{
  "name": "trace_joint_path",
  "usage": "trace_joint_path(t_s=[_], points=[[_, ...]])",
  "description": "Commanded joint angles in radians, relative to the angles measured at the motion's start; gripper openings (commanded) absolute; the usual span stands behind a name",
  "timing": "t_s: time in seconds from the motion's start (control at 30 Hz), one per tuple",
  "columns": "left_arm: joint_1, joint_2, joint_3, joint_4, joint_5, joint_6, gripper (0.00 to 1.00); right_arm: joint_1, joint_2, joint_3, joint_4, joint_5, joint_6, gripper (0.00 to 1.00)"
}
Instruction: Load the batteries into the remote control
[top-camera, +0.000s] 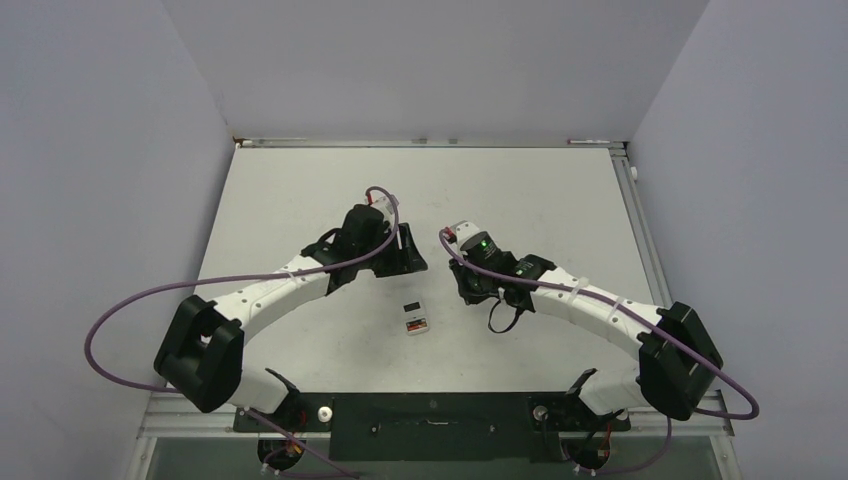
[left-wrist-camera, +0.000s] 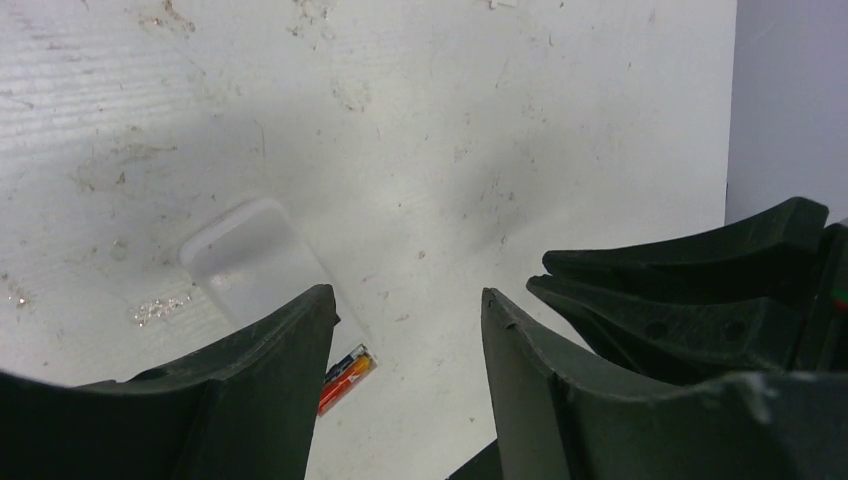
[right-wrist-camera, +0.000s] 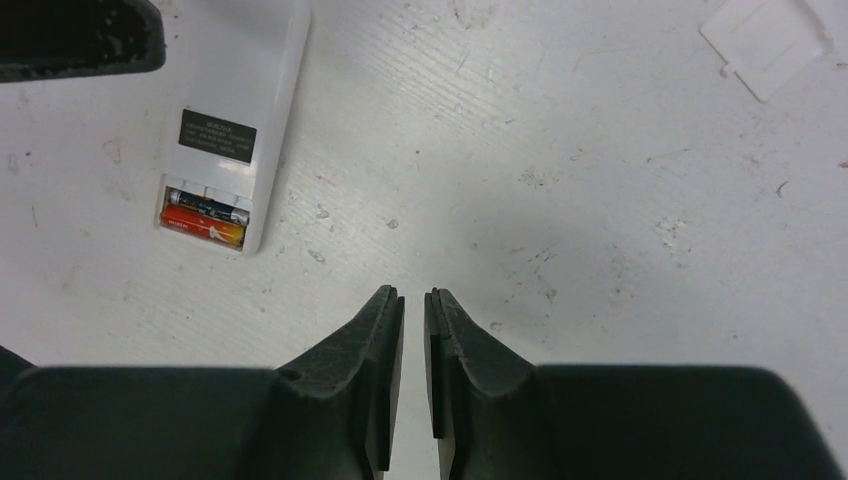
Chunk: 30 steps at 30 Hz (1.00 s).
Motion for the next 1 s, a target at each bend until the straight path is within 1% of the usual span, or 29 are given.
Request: trace_joint_path(t_s=[0.0, 0.2, 0.27, 0.37, 0.47, 0.57, 0.77, 0.9, 0.97], points=[[-0.006, 0.045, 0.091, 0.046, -0.014, 0.010, 0.52, -0.002, -0.032, 0.006, 0.032, 0.093, 0.032, 0.19], [-0.007, 0.045, 0.089, 0.045, -0.016, 0.008, 0.52, -0.047, -0.002, 0.027, 0.042, 0.189, 0.044, 0.36], [-0.007, 0.034, 0.078, 0.041, -0.016, 0.010, 0.53, -0.081, 0.008, 0.026, 0.064, 0.187, 0.052, 0.39], [-0.006, 0.014, 0.056, 0.042, -0.016, 0.005, 0.55, -0.138, 0.021, 0.024, 0.102, 0.183, 0.081, 0.48], [-0.005, -0.017, 0.026, 0.044, -0.014, 0.002, 0.56, -0.173, 0.037, 0.030, 0.132, 0.218, 0.116, 0.56], [-0.005, -0.054, -0.004, 0.043, -0.013, 0.002, 0.58, -0.191, 0.076, 0.050, 0.143, 0.275, 0.147, 0.61], [0.006, -0.149, -0.059, 0.017, -0.002, 0.003, 0.60, -0.216, 0.213, 0.138, 0.116, 0.379, 0.192, 0.64], [0.023, -0.233, -0.078, -0.025, 0.017, 0.019, 0.63, -0.228, 0.255, 0.147, 0.174, 0.388, 0.232, 0.74], [0.029, -0.275, -0.072, -0.063, 0.018, 0.039, 0.64, -0.239, 0.279, 0.157, 0.195, 0.384, 0.253, 0.77]])
